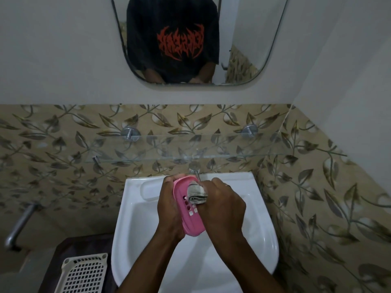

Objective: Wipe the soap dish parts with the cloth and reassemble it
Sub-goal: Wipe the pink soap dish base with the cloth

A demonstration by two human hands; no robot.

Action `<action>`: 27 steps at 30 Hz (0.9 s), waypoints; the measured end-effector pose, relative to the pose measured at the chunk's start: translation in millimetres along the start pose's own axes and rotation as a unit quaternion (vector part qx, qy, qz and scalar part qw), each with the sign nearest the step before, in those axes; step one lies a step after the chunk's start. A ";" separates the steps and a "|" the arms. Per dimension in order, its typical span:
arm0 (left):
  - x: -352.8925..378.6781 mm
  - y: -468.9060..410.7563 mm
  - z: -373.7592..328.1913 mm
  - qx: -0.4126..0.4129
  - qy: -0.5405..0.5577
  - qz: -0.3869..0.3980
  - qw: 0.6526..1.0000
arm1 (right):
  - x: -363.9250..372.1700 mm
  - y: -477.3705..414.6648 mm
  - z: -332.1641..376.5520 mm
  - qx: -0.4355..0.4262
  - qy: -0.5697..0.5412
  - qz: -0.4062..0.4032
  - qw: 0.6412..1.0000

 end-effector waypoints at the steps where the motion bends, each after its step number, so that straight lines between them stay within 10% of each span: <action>1: -1.9 -2.5 -4.9 0.019 0.002 -0.008 1.000 | 2.4 6.3 -2.0 0.001 0.011 0.016 1.000; 15: -5.0 2.6 14.7 -0.117 0.052 0.026 0.991 | 6.2 -7.9 -12.5 0.092 -0.165 0.065 0.980; 20: -18.1 -7.6 8.7 -0.156 0.145 0.059 0.975 | 17.6 41.8 -70.1 0.473 -0.467 0.119 0.737; 23: -17.6 -8.6 6.4 -0.147 0.147 0.090 0.974 | 22.5 69.4 -55.3 0.554 -0.569 0.203 0.573; 27: -4.2 -6.8 -6.4 -0.075 0.112 0.137 0.981 | 24.3 77.7 -40.9 0.532 -0.584 0.248 0.561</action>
Point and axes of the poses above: each hand's wrist, its own y-axis away from the middle knuckle, its own x-axis out of the palm, z = x × y, the point moved 8 cm from there along -y, towards the middle knuckle, and after that the axes turned 6 degrees about -z, right-handed, at the moved point
